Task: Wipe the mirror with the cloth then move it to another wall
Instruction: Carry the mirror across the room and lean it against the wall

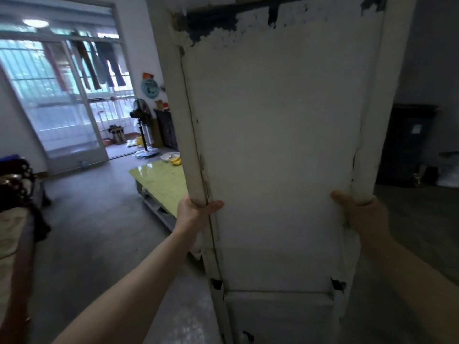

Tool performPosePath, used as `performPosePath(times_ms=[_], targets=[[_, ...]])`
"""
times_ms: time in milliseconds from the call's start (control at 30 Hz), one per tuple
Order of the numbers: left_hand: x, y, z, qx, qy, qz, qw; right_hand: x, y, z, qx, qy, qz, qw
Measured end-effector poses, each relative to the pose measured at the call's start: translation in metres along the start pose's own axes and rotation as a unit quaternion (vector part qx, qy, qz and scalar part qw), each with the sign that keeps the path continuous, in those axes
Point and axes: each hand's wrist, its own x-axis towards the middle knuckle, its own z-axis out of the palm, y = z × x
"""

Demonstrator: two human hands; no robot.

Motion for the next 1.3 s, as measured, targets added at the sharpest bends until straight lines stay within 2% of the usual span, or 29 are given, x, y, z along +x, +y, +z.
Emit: performPosePath(times_ms=[433,567,967,1133,1300], targets=[[0.140,-0.027,-0.201,0.030,0.070,0.013,0.997,-0.021,-0.036,0.266,0.009,-0.072,-0.023,0.997],[0.188,-0.036,-0.262,0.059,0.118,0.011,0.991,-0.014,-0.044,0.350,0.010,-0.094,-0.030,0.995],[0.343,-0.066,-0.389,0.080,0.155,0.031,0.984,0.043,-0.029,0.581,0.076,-0.160,-0.014,0.984],[0.407,-0.080,-0.442,0.096,0.161,0.010,0.982,0.073,-0.016,0.670,0.041,-0.187,-0.008,0.981],[0.491,-0.100,-0.512,0.076,0.169,0.009,0.983,0.070,-0.046,0.777,0.064,-0.202,-0.008,0.977]])
